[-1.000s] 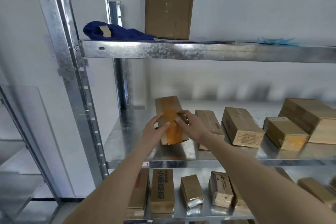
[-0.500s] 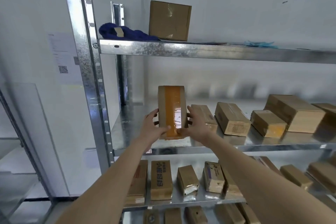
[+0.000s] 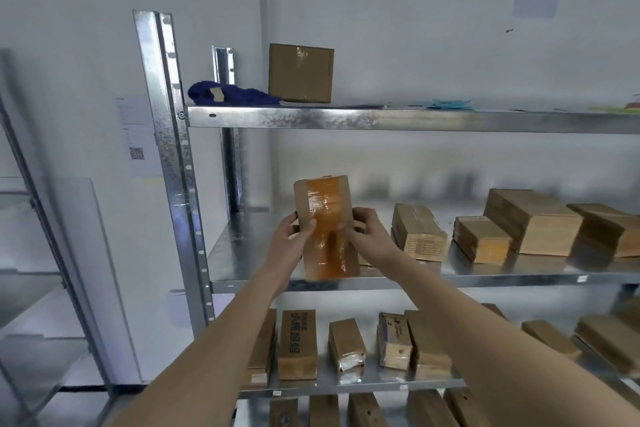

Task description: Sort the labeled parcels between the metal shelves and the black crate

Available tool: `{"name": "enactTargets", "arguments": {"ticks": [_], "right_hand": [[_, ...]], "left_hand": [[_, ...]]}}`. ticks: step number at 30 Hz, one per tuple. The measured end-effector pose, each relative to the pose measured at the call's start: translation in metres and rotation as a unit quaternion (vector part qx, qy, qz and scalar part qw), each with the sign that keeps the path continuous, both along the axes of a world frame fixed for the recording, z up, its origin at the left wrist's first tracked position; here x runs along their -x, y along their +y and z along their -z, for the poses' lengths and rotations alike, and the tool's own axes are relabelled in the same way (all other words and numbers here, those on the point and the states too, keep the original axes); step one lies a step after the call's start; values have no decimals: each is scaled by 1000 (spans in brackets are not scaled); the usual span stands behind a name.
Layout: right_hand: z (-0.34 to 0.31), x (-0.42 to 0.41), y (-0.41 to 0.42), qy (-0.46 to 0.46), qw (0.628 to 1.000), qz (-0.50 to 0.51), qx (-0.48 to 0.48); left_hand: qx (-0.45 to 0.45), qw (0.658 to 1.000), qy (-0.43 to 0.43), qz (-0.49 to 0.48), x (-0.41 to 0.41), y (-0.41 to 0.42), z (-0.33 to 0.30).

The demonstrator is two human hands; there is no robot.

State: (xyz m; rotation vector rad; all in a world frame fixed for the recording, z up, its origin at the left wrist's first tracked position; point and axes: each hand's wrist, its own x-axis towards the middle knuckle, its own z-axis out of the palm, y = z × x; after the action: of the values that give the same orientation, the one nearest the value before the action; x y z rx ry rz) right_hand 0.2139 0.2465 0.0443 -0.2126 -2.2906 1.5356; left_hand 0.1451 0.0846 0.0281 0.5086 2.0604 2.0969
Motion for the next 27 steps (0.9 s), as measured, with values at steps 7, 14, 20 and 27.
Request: {"name": "enactTargets", "arguments": {"ticks": [7,14,20,27], "right_hand": [[-19,-57,12,29,997,-57,51],[-22,-87,25,13,998,-33,51],[-23,-105,39,15,994,-100,48],[-19,-103,39,31,993,-110,14]], "left_hand": [[8,1000,2,-22,-57,12,-19],[-3,999,14,-37,-93,15,-21],[2,999,51,-9,-105,2,-23],[36,995,92,24,-105,-8,-26]]}}
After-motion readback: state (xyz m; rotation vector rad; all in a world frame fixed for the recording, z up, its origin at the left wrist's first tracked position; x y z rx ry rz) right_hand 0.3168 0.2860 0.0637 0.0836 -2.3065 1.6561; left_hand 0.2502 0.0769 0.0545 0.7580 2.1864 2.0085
